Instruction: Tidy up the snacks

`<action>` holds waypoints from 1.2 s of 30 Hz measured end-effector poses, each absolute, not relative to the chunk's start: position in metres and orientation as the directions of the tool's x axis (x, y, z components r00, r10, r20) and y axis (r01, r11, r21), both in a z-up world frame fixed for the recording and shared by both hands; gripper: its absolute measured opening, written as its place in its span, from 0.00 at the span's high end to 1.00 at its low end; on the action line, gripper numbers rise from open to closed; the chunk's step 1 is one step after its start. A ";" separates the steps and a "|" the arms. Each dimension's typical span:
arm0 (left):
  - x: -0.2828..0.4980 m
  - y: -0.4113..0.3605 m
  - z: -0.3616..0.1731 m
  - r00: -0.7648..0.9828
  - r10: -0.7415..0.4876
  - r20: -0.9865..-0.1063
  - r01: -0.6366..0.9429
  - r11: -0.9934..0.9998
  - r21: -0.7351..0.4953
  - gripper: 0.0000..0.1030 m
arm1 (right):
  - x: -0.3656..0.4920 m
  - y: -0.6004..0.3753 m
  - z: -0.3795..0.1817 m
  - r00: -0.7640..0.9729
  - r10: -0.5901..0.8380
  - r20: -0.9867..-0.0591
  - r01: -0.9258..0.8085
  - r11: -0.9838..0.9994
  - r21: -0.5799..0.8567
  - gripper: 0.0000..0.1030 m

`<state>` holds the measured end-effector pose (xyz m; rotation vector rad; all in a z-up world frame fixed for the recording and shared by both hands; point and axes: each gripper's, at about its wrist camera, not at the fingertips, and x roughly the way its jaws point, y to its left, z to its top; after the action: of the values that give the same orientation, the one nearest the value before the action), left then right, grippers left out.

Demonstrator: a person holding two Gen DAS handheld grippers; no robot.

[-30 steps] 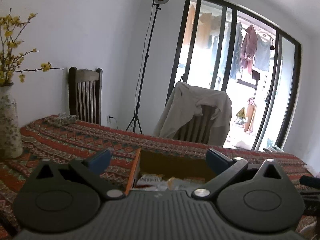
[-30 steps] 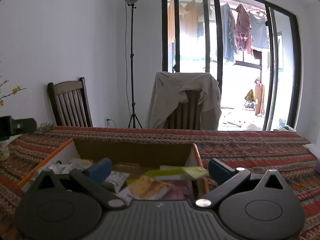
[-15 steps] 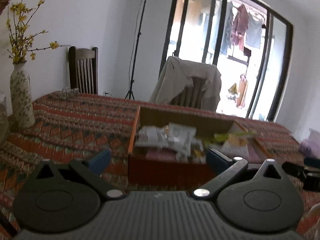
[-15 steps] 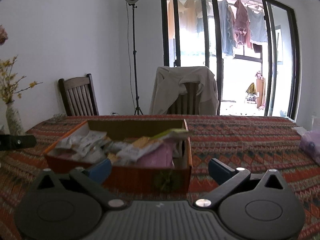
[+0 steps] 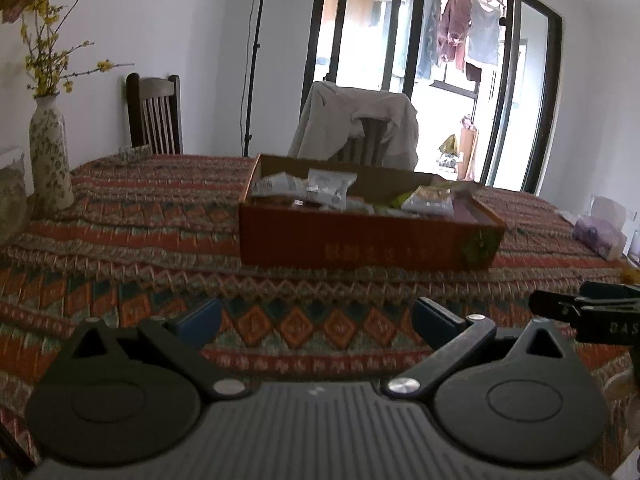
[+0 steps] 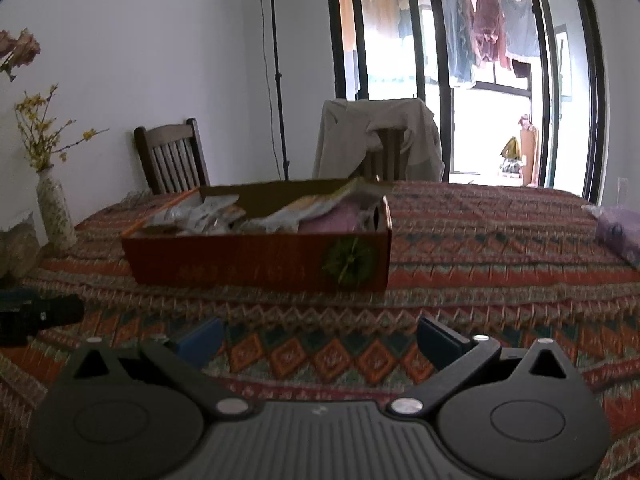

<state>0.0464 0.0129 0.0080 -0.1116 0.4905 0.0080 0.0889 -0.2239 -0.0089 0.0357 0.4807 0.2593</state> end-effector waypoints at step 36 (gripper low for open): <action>0.031 0.010 0.000 0.877 -0.033 -0.478 -0.029 0.992 -0.121 0.00 | 0.075 -0.222 -0.012 0.847 0.259 -0.464 -0.243 0.965 0.096 0.00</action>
<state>0.0306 0.0102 0.0000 -0.1262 0.5005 -0.0025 0.0753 -0.2219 -0.0119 0.0340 0.4944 0.2646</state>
